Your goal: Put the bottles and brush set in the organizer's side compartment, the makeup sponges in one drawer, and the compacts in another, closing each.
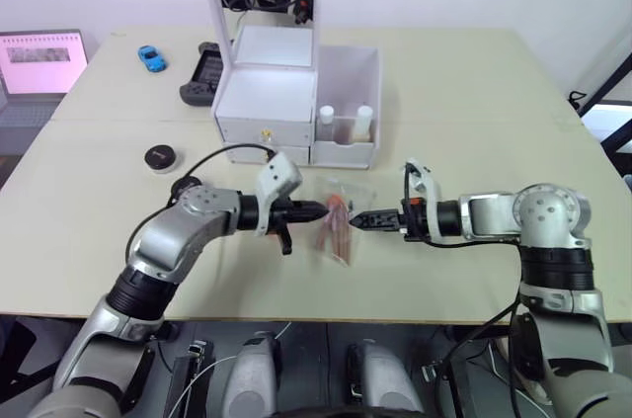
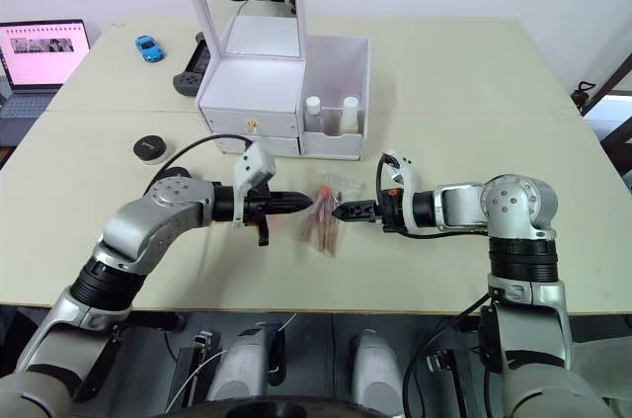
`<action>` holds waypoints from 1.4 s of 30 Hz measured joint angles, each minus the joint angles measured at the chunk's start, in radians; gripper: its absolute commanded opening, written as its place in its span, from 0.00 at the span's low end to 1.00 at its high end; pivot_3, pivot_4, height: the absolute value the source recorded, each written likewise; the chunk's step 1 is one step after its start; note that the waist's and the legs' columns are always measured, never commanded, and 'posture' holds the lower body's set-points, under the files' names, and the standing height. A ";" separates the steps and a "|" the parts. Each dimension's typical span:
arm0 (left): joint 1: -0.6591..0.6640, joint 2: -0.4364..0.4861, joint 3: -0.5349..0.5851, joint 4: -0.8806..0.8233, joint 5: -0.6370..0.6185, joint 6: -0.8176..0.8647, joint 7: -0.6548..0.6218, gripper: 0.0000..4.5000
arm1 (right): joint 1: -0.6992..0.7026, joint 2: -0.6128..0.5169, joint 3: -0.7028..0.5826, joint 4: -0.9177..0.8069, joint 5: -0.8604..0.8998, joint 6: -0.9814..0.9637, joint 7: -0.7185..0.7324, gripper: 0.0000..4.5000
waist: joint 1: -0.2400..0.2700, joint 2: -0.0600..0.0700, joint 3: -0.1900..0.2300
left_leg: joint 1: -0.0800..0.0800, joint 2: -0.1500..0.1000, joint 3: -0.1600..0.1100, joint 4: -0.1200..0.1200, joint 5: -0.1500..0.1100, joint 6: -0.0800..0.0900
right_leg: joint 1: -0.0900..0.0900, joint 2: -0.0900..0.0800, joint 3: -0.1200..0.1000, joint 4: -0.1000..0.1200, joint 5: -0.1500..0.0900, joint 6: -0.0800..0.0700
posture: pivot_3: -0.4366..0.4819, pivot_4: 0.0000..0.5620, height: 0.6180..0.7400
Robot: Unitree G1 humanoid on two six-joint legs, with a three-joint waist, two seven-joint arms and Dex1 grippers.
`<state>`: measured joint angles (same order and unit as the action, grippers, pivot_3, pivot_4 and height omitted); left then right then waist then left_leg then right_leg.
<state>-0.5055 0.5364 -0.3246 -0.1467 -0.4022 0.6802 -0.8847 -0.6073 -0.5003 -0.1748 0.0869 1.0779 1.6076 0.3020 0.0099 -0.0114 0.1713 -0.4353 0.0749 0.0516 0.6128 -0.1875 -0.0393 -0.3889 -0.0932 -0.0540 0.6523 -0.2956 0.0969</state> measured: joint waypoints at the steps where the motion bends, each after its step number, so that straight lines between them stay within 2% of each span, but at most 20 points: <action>1: 0.002 0.001 -0.008 0.010 0.013 0.000 0.000 0.00 | 0.000 0.002 -0.002 0.008 0.028 0.000 -0.030 1.00 | 0.000 0.000 0.000 | 0.000 0.000 0.000 0.000 0.000 0.000 | 0.000 0.000 0.000 0.000 0.000 0.000 | 0.48 0.27 1.00; 12: -0.016 -0.062 -0.053 0.095 0.138 -0.016 0.031 0.00 | -0.019 0.059 -0.010 0.078 0.191 -0.001 -0.222 1.00 | 0.001 0.000 -0.001 | 0.000 0.001 0.000 0.000 0.000 0.000 | 0.000 0.001 0.000 0.000 0.000 0.000 | 0.48 0.27 1.00; 26: -0.027 -0.044 -0.051 0.106 0.179 0.011 0.015 0.00 | -0.030 0.175 -0.040 0.112 0.119 -0.002 -0.238 1.00 | -0.012 0.002 -0.012 | 0.001 0.009 0.000 0.000 0.000 0.001 | -0.001 0.008 0.000 0.000 0.001 -0.005 | 0.48 0.27 1.00; 30: -0.026 -0.037 -0.050 0.103 0.180 0.015 0.010 0.00 | -0.035 0.204 -0.065 0.139 0.070 -0.005 -0.224 0.70 | -0.020 0.002 -0.013 | 0.001 0.009 -0.001 0.000 0.000 0.001 | -0.001 0.009 0.000 0.000 0.001 -0.006 | 0.48 0.27 1.00; 32: -0.024 -0.035 -0.049 0.099 0.180 0.019 0.010 0.00 | -0.033 0.210 -0.082 0.155 0.040 -0.009 -0.220 0.45 | -0.021 0.002 -0.013 | 0.001 0.009 -0.001 -0.001 0.000 0.001 | -0.001 0.009 0.000 0.000 0.001 -0.006 | 0.48 0.27 1.00; 36: -0.019 -0.034 -0.047 0.090 0.180 0.029 0.010 0.00 | -0.024 0.234 -0.094 0.153 0.003 0.000 -0.204 0.03 | -0.021 0.002 -0.013 | 0.001 0.009 0.000 -0.001 0.000 0.001 | -0.001 0.009 0.000 -0.001 0.001 -0.006 | 0.48 0.27 1.00; 42: -0.018 -0.036 -0.035 0.086 0.164 0.056 -0.006 0.00 | -0.024 0.247 -0.111 0.147 -0.023 0.001 -0.175 0.01 | -0.021 0.001 -0.013 | 0.001 0.009 -0.001 -0.001 -0.001 0.001 | -0.001 0.009 0.000 -0.001 0.001 -0.006 | 0.48 0.27 1.00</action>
<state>-0.5239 0.5004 -0.3597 -0.0608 -0.2379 0.7359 -0.8906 -0.6313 -0.2536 -0.2856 0.2342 1.0549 1.6082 0.1274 -0.0115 -0.0101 0.1580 -0.4347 0.0841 0.0510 0.6116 -0.1880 -0.0386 -0.3902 -0.0844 -0.0535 0.6516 -0.2946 0.0907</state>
